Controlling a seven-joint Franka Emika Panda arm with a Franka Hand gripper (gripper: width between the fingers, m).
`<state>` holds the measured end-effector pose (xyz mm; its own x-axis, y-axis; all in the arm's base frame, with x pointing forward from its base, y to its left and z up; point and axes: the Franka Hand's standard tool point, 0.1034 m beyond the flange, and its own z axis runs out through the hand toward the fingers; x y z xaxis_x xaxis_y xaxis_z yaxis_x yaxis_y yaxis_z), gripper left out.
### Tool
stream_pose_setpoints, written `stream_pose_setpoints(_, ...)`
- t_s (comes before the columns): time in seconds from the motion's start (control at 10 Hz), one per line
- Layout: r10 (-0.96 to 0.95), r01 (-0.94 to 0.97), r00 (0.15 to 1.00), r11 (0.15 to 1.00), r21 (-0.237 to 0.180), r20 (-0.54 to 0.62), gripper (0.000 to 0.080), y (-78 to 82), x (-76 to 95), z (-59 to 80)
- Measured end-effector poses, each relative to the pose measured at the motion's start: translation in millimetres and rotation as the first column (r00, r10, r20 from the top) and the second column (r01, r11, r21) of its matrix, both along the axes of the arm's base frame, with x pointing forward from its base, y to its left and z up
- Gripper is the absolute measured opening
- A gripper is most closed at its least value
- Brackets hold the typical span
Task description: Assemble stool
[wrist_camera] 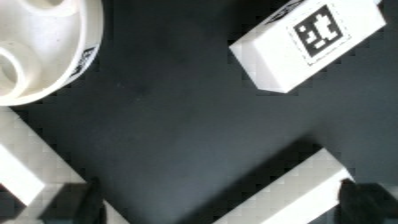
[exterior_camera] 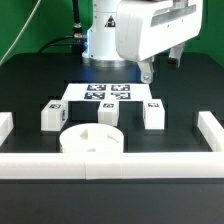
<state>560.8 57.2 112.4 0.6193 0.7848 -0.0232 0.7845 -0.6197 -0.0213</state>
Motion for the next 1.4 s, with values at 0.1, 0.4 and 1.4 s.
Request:
stream_pose_setpoints(0.1,0.0,0.0,1.0,1.0,0.0,0.0,0.065,0.0,0.0,0.0)
stream_pose_setpoints(0.4,-0.002,0.002,1.0,1.0,-0.001,-0.001,0.065,-1.7,-0.3,-0.8)
stream_pose_setpoints(1.4,0.113,-0.113,0.993,0.993,0.013,-0.013,0.065,-87.5,19.7,-63.9)
